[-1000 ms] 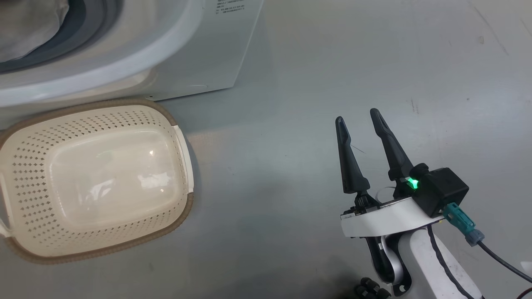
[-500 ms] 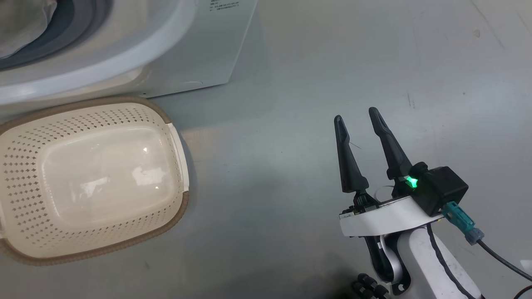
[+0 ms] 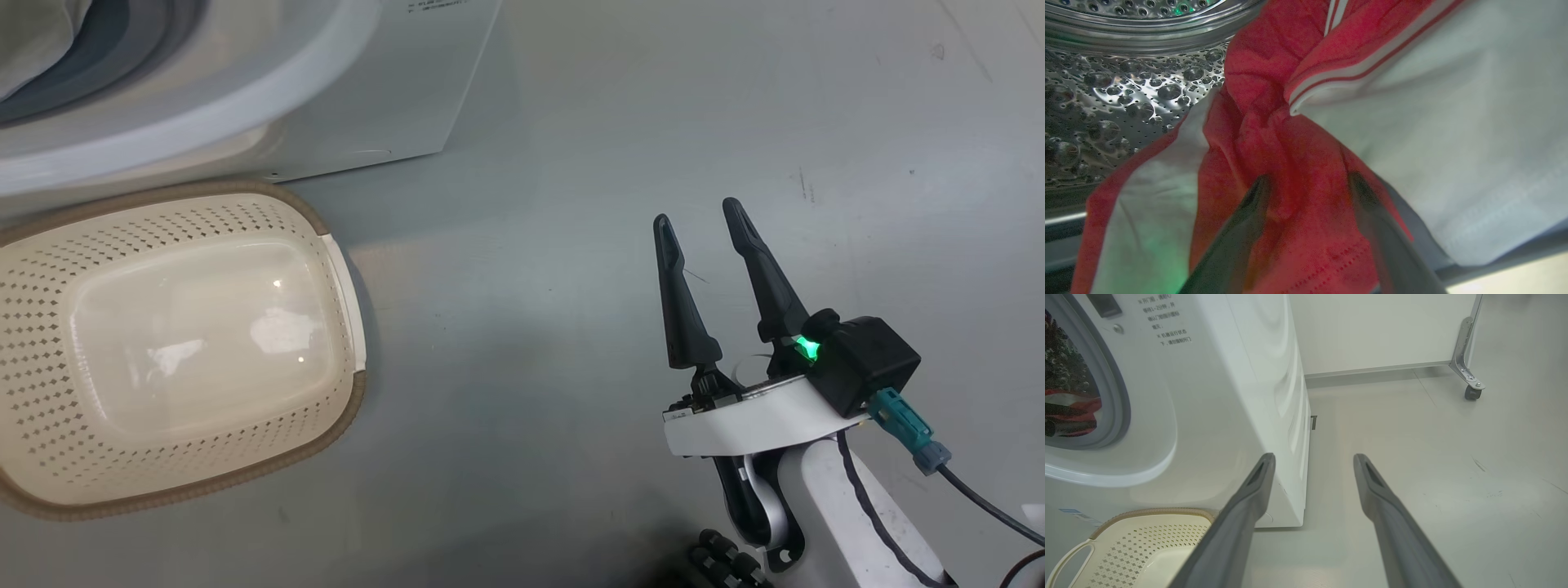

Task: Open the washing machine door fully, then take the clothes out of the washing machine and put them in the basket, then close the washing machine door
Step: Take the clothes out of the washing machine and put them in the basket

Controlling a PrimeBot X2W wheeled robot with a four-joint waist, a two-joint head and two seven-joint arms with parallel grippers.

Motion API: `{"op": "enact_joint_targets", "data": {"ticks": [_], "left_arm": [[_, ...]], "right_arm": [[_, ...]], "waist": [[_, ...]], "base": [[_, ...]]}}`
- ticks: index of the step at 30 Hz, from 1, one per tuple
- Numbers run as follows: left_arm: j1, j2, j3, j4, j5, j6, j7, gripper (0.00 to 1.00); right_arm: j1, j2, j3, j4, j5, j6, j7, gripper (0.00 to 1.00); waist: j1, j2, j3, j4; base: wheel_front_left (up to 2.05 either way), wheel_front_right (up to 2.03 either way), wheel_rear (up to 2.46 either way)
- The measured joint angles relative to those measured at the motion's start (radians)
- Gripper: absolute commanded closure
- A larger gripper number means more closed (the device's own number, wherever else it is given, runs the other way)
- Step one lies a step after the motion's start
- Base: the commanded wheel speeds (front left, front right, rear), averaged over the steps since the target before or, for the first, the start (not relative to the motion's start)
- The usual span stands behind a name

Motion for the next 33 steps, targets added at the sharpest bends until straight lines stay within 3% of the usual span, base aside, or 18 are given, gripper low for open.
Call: {"op": "enact_joint_targets", "data": {"ticks": [1,3,4,20,33], "left_arm": [[-0.002,0.0,0.0,0.004,-0.001,0.0,0.0,0.0],[-0.006,-0.001,0.0,0.011,-0.01,0.0,0.0,0.62],[-0.01,-0.002,0.0,0.013,-0.013,0.0,0.0,1.0],[-0.021,-0.045,-0.025,0.058,-0.017,0.0,-0.087,1.0],[-0.01,-0.156,0.014,0.098,-0.074,0.017,-0.274,1.0]], "right_arm": [[0.0,0.0,0.0,0.0,0.0,0.0,0.0,0.0],[-0.001,0.0,0.0,0.0,0.0,0.0,0.0,0.0],[-0.002,0.0,0.0,0.0,0.0,0.0,0.0,0.0],[-0.011,0.0,-0.016,0.022,-0.002,0.0,0.0,0.0],[-0.01,-0.001,-0.067,0.062,-0.023,0.0,0.0,0.0]], "waist": [[0.0,0.0,0.001,0.0],[0.0,0.0,0.004,-0.001],[0.0,0.0,0.004,-0.001],[0.0,0.0,-0.028,0.012],[0.0,0.0,-0.114,0.052]], "base": [[0.0,0.0,0.0],[0.0,0.0,0.0],[0.0,0.0,0.0],[0.0,0.0,0.0],[0.0,0.0,0.0]]}}
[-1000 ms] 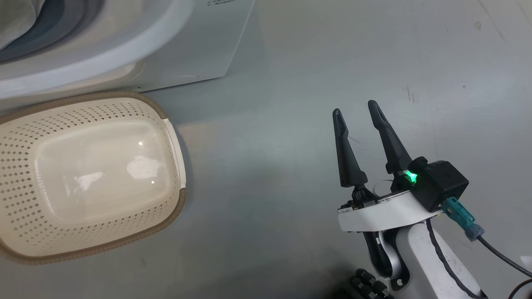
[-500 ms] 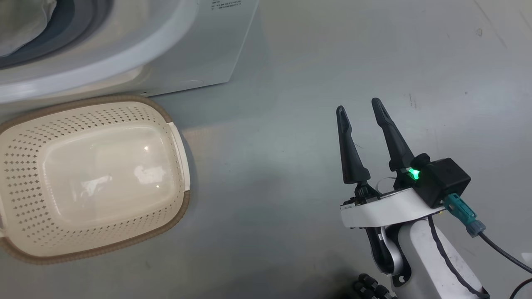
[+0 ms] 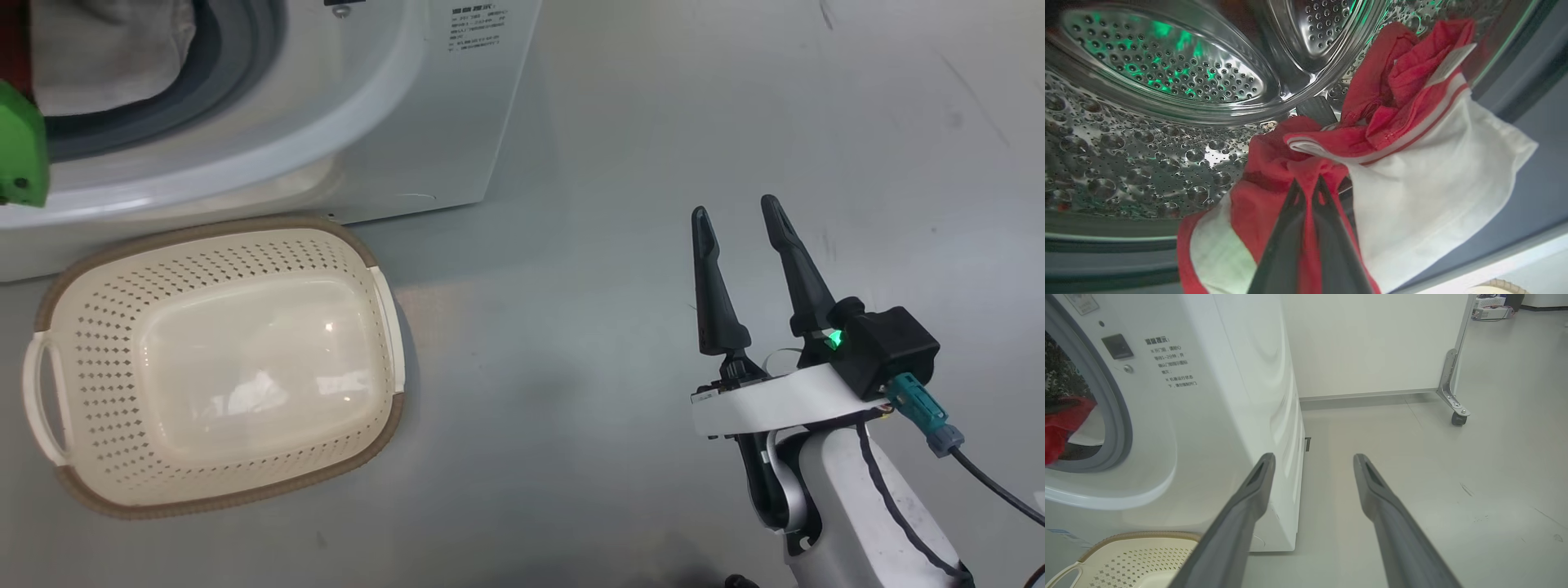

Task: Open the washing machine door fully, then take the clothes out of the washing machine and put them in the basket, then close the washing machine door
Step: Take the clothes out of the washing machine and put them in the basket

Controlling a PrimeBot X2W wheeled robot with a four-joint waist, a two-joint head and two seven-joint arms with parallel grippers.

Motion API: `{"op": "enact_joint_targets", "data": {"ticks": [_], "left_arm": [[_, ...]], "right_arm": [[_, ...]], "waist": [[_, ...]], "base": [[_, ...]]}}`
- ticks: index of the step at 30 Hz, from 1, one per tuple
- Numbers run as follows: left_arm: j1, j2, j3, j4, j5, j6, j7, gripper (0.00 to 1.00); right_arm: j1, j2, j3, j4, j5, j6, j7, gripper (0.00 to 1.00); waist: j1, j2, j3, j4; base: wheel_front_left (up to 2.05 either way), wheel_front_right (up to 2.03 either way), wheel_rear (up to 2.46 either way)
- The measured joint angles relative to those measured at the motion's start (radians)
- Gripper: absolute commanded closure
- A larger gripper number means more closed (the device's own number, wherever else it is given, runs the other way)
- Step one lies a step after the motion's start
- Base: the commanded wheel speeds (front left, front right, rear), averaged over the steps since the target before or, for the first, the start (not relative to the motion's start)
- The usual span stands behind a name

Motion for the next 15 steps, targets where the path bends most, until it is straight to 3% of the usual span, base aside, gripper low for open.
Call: {"op": "enact_joint_targets", "data": {"ticks": [15], "left_arm": [[0.113,-0.097,0.04,0.03,-0.079,0.001,-0.242,1.0]], "right_arm": [[0.042,-0.001,-0.058,0.041,-0.042,0.0,0.0,0.0]], "waist": [[0.0,0.0,-0.112,0.075]], "base": [[0.0,0.0,0.0]]}}
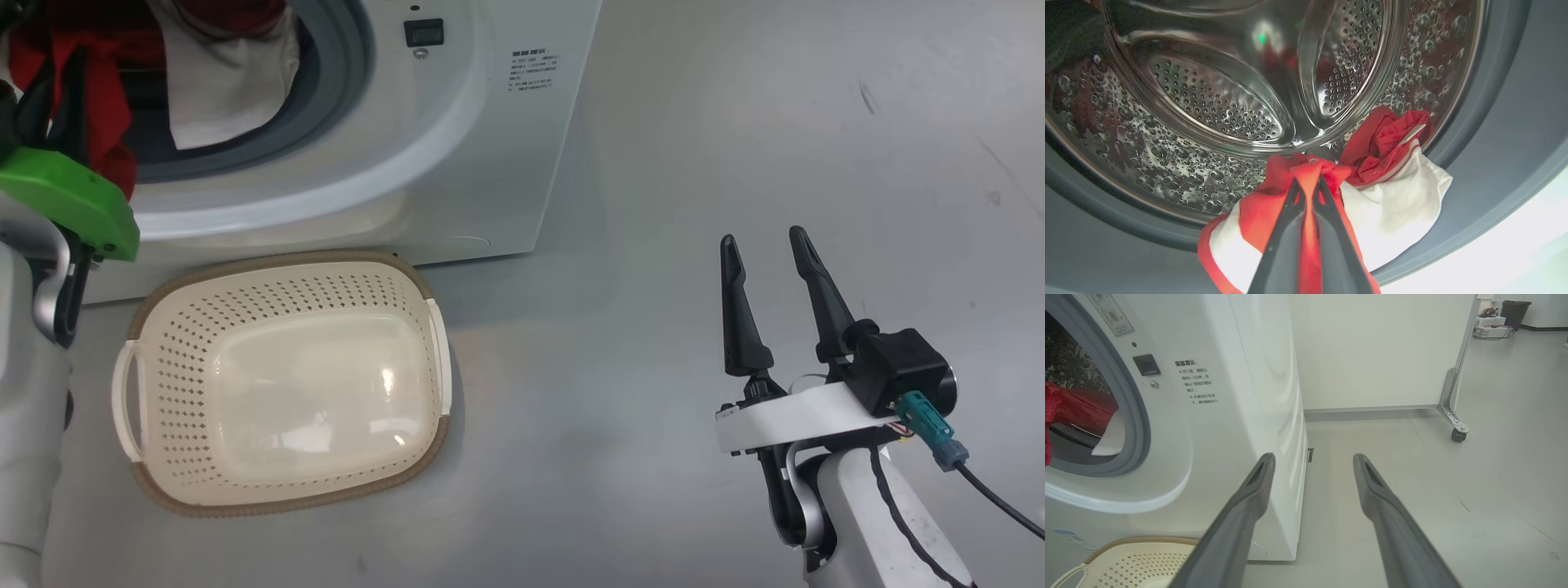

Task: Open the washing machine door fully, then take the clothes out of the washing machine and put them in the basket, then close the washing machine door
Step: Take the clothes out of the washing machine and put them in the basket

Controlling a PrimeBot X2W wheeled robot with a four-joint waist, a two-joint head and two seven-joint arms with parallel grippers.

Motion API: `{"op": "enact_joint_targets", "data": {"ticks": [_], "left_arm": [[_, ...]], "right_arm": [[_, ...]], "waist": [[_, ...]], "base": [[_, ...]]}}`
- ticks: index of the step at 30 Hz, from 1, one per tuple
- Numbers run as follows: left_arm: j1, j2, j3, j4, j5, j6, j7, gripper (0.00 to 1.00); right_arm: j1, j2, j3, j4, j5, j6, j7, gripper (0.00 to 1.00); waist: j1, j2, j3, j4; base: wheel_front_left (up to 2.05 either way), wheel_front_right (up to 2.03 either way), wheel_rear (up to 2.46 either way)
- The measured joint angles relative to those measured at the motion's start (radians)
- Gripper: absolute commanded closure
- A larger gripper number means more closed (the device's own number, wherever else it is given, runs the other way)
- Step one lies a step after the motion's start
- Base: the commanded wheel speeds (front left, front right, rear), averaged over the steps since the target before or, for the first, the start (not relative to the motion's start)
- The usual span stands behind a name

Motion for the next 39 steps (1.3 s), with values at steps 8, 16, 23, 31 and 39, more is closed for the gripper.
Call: {"op": "enact_joint_targets", "data": {"ticks": [8,16,23,31,39], "left_arm": [[0.088,-0.031,0.007,-0.029,-0.017,-0.001,-0.121,1.0],[0.161,-0.051,0.012,-0.131,-0.018,-0.002,-0.121,1.0],[0.192,-0.038,0.075,-0.372,0.014,-0.002,-0.12,1.0],[0.293,-0.042,0.122,-0.55,0.045,-0.001,-0.12,1.0],[0.426,-0.049,0.093,-0.563,0.049,-0.002,-0.12,1.0]], "right_arm": [[0.039,0.0,-0.033,0.016,-0.018,0.001,0.0,0.0],[0.089,0.0,-0.059,0.025,-0.025,0.012,0.0,0.0],[0.1,0.001,-0.068,0.025,-0.026,0.028,0.0,0.0],[0.121,0.001,-0.085,0.026,-0.03,0.037,0.0,0.0],[0.131,0.001,-0.079,0.026,-0.03,0.054,0.0,0.0]], "waist": [[0.0,0.0,-0.083,0.043],[-0.0001,0.0,-0.146,0.082],[0.0,0.0,-0.182,0.113],[-0.0001,0.0,-0.213,0.133],[-0.0001,0.0,-0.226,0.145]], "base": [[0.0,0.0,0.0],[0.0,0.0,0.0],[0.0,0.0,0.0],[0.0,0.0,0.0],[0.0,0.0,0.0]]}}
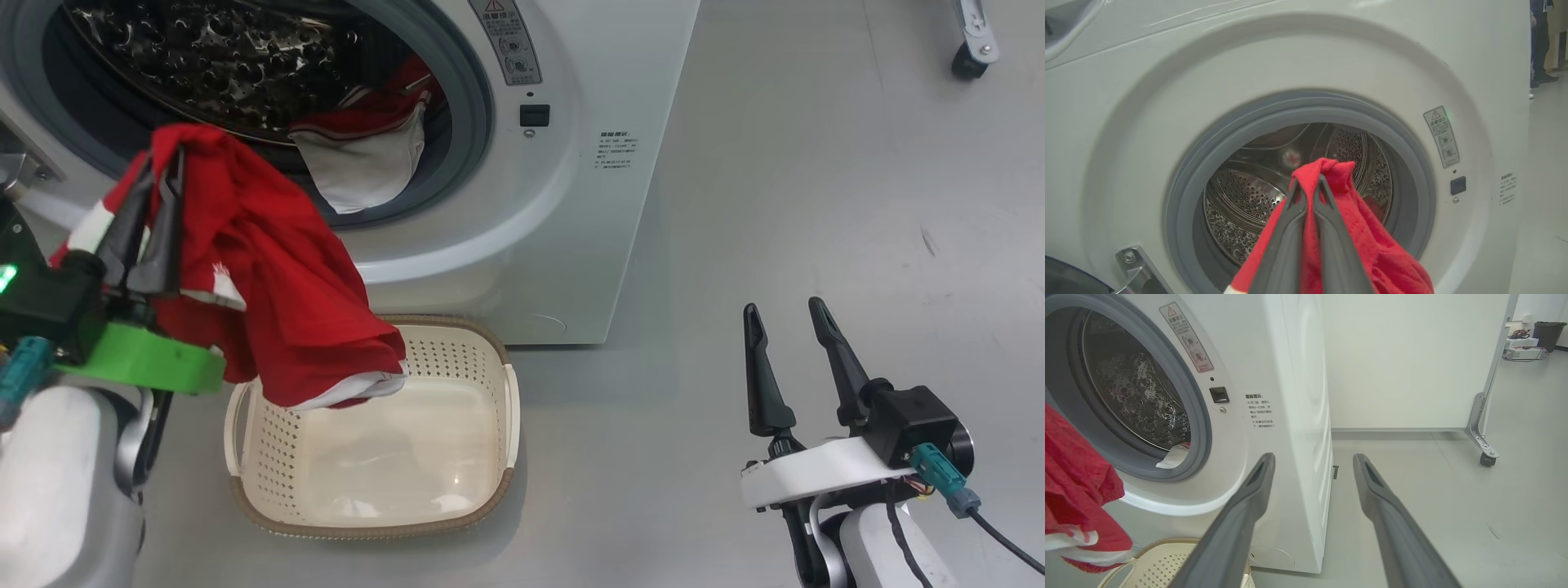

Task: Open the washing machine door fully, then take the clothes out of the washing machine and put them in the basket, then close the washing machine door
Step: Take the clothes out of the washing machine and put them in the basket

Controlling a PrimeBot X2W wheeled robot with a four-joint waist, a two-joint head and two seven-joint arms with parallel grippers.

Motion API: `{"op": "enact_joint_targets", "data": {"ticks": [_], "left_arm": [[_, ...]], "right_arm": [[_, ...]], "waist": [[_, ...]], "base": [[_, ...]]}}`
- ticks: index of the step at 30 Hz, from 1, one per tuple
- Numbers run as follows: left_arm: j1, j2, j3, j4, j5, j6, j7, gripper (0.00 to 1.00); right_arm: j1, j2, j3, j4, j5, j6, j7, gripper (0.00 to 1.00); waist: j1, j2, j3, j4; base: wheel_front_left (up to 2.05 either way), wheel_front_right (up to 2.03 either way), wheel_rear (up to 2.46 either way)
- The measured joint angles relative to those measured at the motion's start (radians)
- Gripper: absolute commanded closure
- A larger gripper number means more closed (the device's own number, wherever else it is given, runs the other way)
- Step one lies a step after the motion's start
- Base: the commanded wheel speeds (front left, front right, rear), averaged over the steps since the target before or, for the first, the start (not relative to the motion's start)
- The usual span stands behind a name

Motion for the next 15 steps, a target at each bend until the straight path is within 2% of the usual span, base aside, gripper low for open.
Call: {"op": "enact_joint_targets", "data": {"ticks": [5,15], "left_arm": [[0.072,0.003,-0.031,0.035,0.0,-0.001,0.0,1.0],[0.138,0.056,-0.083,0.113,0.026,-0.008,0.001,1.0]], "right_arm": [[0.001,0.0,0.004,-0.001,0.0,0.008,0.0,0.0],[0.002,0.0,0.036,-0.013,0.002,0.008,0.0,0.0]], "waist": [[0.0,0.0,0.002,-0.001],[0.0,0.0,0.048,-0.02]], "base": [[0.0,0.0,0.0],[0.0,0.0,0.0]]}}
